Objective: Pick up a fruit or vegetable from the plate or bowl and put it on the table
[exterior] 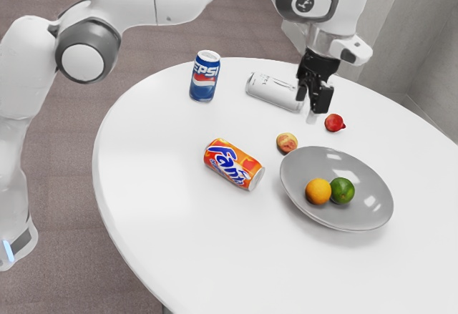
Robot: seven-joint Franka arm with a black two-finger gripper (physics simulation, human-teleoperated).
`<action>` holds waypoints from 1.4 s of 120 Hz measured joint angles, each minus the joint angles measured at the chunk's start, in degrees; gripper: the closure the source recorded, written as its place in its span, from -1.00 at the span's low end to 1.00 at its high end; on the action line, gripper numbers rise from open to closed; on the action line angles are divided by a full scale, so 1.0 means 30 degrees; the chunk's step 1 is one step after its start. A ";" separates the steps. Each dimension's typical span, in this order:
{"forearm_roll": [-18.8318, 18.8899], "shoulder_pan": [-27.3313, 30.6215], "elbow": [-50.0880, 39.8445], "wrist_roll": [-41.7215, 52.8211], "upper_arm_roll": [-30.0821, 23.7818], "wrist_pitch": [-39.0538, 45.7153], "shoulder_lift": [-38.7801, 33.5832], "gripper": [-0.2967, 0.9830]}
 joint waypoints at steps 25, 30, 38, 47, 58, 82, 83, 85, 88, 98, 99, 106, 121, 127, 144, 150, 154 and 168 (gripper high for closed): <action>0.0095 -0.0685 0.2086 -0.0036 0.1107 0.1335 0.2482 -0.53; 0.0098 -0.0631 0.3109 -0.0038 0.1267 0.1406 0.3380 -0.54; 0.0071 -0.0573 0.4835 -0.0039 0.1348 0.1498 0.5063 -0.54; 0.0030 -0.0582 0.6819 -0.0042 0.1344 0.1610 0.6866 -0.54; -0.0054 -0.0617 0.7502 -0.0060 0.1237 0.2077 0.7774 -0.54; -0.0687 -0.0659 0.7655 -0.0096 0.1240 0.3225 0.8902 -0.54; -0.0699 -0.0663 0.7654 -0.0098 0.1242 0.3258 0.8916 -0.54; -0.0721 -0.0671 0.7652 -0.0100 0.1246 0.3318 0.8940 -0.54; -0.0753 -0.0669 0.7651 -0.0104 0.1241 0.3401 0.9007 -0.54; -0.0828 -0.0694 0.7635 -0.0115 0.1204 0.3674 0.9247 -0.54; -0.0841 -0.0701 0.7637 -0.0116 0.1200 0.3705 0.9283 -0.54; -0.1008 -0.0735 0.7644 -0.0124 0.1186 0.3959 0.9531 -0.54; -0.1315 -0.0771 0.7674 -0.0141 0.1154 0.4510 0.9950 -0.54; -0.1379 -0.0780 0.7778 -0.0147 0.1127 0.4702 1.0162 -0.54; -0.1546 -0.0808 0.7852 -0.0163 0.1114 0.5134 1.0545 -0.54; -0.1577 -0.0809 0.7864 -0.0170 0.1111 0.5252 1.0695 -0.54; -0.1591 -0.0810 0.7859 -0.0174 0.1118 0.5315 1.0767 -0.54; -0.1620 -0.0794 0.7860 -0.0190 0.1113 0.5501 1.0946 -0.54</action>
